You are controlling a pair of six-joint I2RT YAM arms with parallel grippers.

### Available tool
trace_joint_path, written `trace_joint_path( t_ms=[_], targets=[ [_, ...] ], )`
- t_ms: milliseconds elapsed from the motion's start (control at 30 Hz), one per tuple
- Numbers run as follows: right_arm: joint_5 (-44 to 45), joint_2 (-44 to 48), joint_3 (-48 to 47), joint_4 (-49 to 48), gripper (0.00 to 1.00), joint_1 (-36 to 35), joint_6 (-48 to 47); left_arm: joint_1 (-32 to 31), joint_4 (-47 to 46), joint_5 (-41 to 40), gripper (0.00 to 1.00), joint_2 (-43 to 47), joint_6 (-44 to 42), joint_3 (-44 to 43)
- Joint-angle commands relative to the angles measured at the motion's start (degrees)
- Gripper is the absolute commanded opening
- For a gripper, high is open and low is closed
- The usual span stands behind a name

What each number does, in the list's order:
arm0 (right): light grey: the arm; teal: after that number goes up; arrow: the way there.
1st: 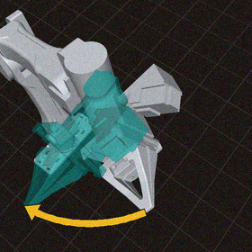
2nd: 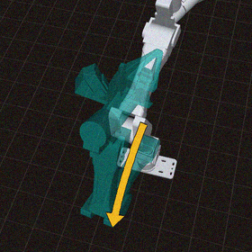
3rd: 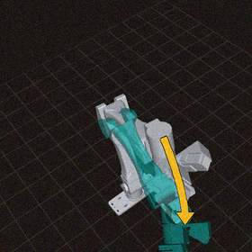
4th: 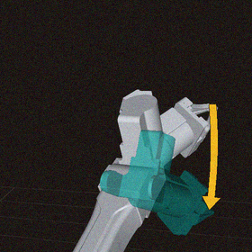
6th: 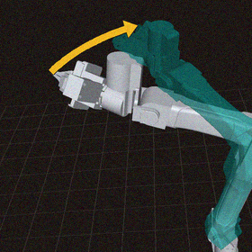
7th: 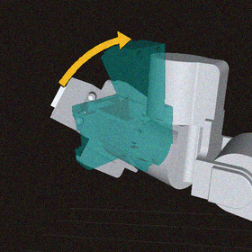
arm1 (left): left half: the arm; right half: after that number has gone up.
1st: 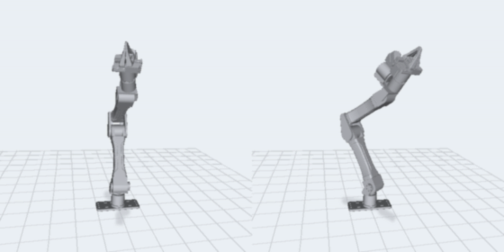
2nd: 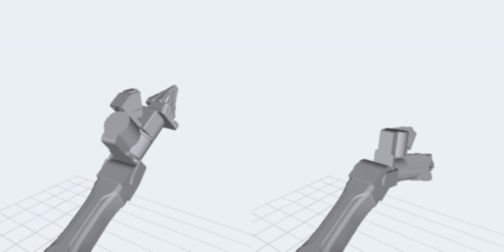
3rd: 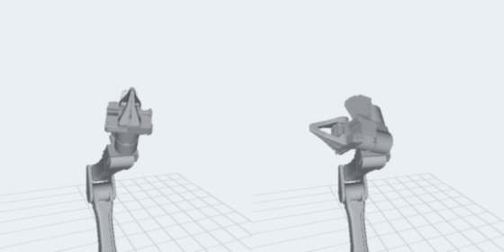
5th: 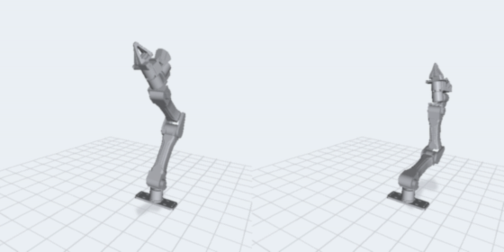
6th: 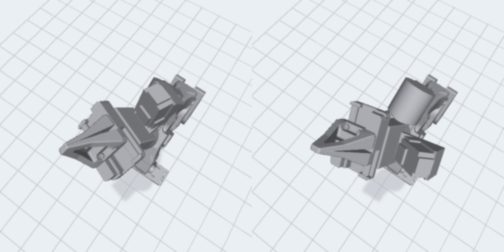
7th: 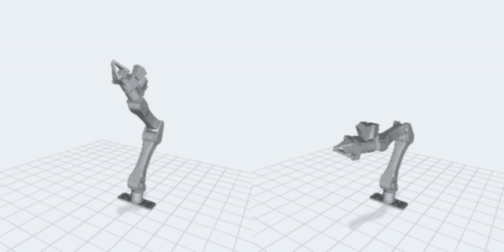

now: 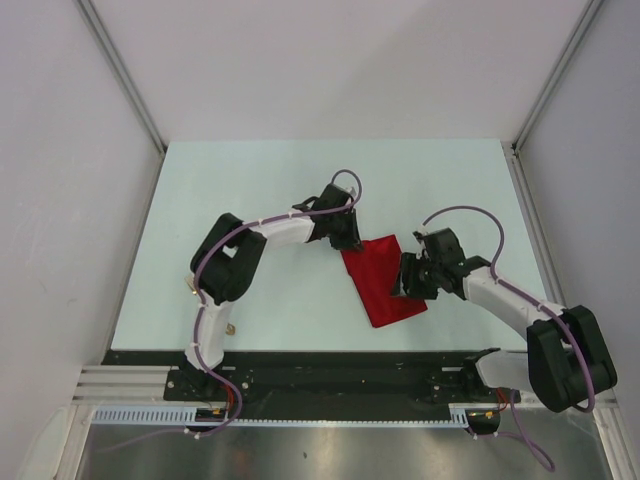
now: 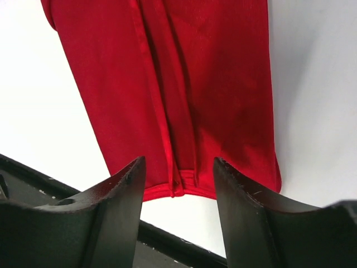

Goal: Fold the napkin into a case and place the utensils inside
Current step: Fold the lower triangle-folded napkin at the center of the board.

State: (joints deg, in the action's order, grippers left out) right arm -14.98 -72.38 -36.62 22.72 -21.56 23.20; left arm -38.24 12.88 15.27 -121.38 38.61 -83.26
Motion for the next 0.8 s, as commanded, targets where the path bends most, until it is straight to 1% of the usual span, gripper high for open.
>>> trace_joint_path(
  t_ms=[0, 67, 167, 433, 467, 533, 633, 667, 700, 733, 767],
  targets=[
    [-2.2, 1.5, 2.6, -3.2, 0.53, 0.0, 2.7, -0.2, -3.0, 1.3, 0.10, -0.3, 0.9, -1.8],
    [-3.0, 1.5, 3.8, -4.8, 0.50, 0.0, 3.6, -0.1, -2.9, 1.2, 0.10, -0.3, 0.8, -1.5],
    [-4.1, 1.7, 4.9, -6.4, 0.42, -0.5, 4.7, -0.1, -3.0, 1.0, 0.09, -0.2, 0.9, -1.3],
    [-4.3, 0.3, 6.6, -8.1, 0.37, -1.2, 5.5, -0.2, -3.1, 0.6, 0.09, -0.2, 0.6, -0.8],
    [-4.9, -0.6, 6.7, -8.2, 0.35, -1.2, 5.5, -0.2, -3.1, 0.6, 0.09, -0.1, 0.6, -0.8],
    [-5.4, -0.7, 7.2, -8.8, 0.33, -1.8, 6.2, -0.2, -3.0, 0.4, 0.09, -0.1, 0.5, -0.8],
    [-4.9, 0.1, 8.3, -9.2, 0.22, -2.6, 6.9, -0.2, -3.0, 0.4, 0.09, -0.3, 0.2, -0.8],
    [-4.6, 0.4, 8.4, -8.8, 0.15, -2.6, 6.9, -0.3, -2.5, 0.0, 0.09, -0.2, -1.1, -1.2],
    [-4.4, 1.2, 8.4, -8.5, 0.14, -2.6, 6.9, -0.5, -1.4, -0.8, 0.09, 0.0, -2.5, -2.1],
    [-4.0, 1.7, 8.3, -8.2, 0.13, -2.6, 6.9, -1.0, 2.4, -3.0, 0.10, 0.9, -5.6, -5.0],
    [-3.2, 2.0, 8.1, -7.8, 0.06, -2.3, 6.7, -0.9, 4.3, -4.0, 0.17, 1.5, -7.0, -6.6]
  ],
)
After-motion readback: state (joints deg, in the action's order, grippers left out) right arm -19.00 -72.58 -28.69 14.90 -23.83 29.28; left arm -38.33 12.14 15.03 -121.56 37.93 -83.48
